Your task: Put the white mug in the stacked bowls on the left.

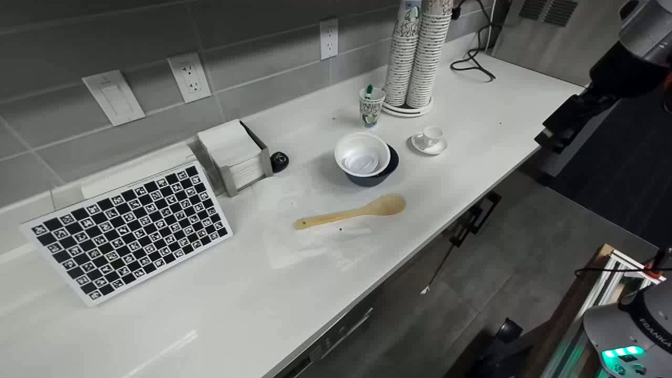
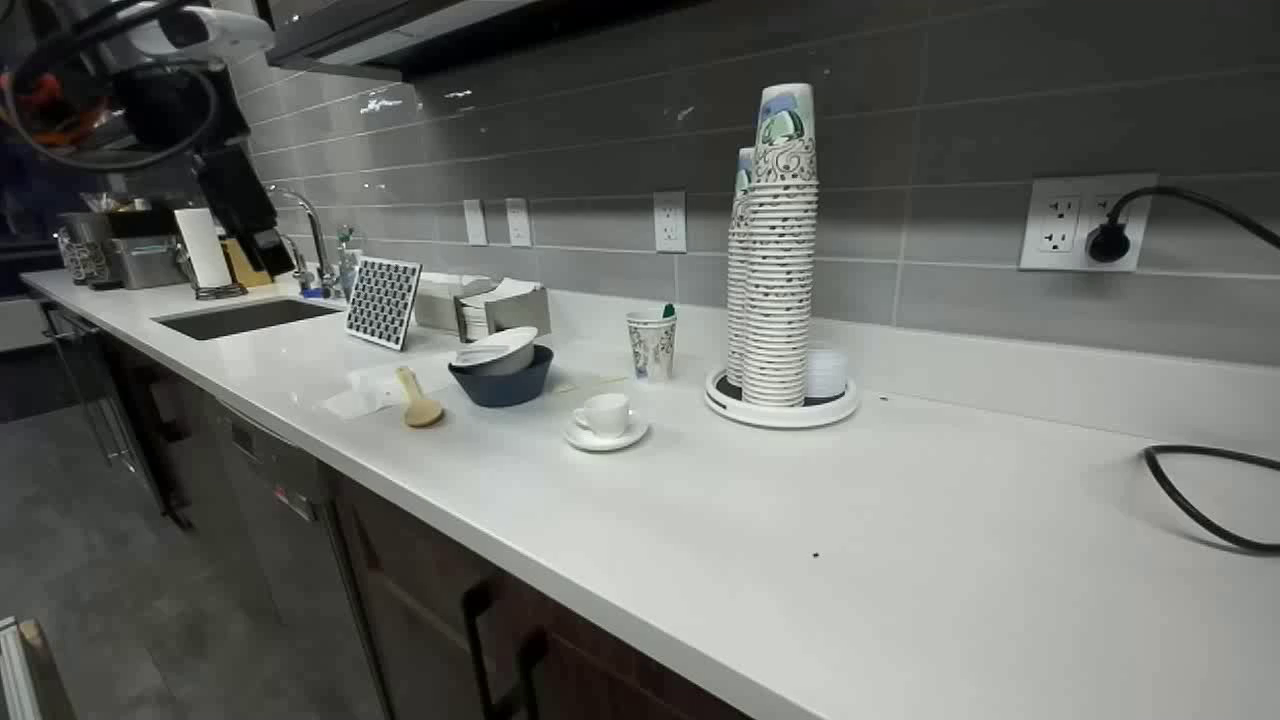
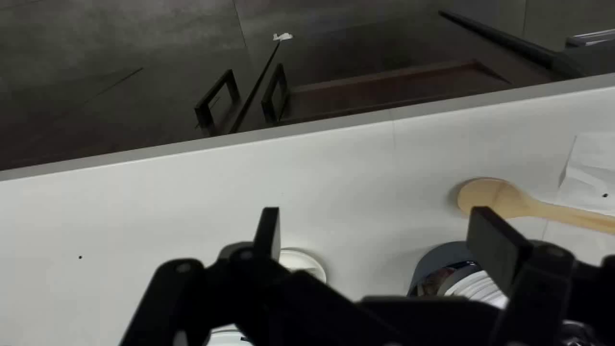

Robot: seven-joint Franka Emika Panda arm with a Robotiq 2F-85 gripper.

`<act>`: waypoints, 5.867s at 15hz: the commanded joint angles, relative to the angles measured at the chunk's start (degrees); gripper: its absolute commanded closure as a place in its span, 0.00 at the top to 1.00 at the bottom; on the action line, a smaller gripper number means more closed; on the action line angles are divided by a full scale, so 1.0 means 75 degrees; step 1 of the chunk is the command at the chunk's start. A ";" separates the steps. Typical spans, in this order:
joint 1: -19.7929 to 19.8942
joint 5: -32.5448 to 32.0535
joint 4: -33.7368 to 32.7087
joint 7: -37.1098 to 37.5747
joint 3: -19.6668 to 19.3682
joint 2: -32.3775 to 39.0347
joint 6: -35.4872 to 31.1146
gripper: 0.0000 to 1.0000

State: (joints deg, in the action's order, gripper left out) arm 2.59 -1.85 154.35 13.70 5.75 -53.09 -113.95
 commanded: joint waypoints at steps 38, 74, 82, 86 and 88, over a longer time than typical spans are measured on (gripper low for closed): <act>0.0155 0.0023 -0.5317 -0.0403 -0.1460 0.7496 -0.1008 1.00; -0.0405 -0.1355 -0.7258 0.0234 -0.1677 1.0982 -0.2131 0.61; -0.0465 -0.1410 -0.7374 0.0399 -0.1771 1.0997 -0.1780 0.00; -0.0510 -0.1451 -0.7386 0.0461 -0.1736 1.0811 -0.1461 0.02; -0.0503 -0.1389 -0.7227 0.0228 -0.1607 1.0533 -0.1665 0.02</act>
State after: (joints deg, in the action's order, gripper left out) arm -0.51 -13.04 99.48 16.42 -6.93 28.87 -126.92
